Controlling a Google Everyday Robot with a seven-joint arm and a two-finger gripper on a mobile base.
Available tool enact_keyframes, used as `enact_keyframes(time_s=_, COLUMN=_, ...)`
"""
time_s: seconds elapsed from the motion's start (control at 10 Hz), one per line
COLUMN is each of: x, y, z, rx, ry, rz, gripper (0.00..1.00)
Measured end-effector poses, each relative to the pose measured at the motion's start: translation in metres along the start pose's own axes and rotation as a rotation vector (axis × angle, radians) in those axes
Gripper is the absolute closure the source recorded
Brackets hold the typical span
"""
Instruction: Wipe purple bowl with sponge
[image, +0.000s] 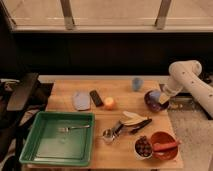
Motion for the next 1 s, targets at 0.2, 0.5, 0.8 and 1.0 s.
enact_keyframes(time_s=0.2, x=-0.005, y=0.013, z=-0.001, rx=-0.017, ry=-0.007, rz=-0.031, gripper=1.0)
enact_keyframes(time_s=0.5, x=0.012, y=0.029, z=-0.002, rx=-0.034, ry=0.0, rz=-0.034, gripper=1.0)
enact_keyframes(time_s=0.8, x=0.029, y=0.023, z=-0.004, rx=-0.027, ry=0.015, rz=0.003, gripper=1.0)
enact_keyframes(time_s=1.0, x=0.04, y=0.008, z=-0.009, rx=-0.005, ry=0.022, rz=0.043, gripper=1.0)
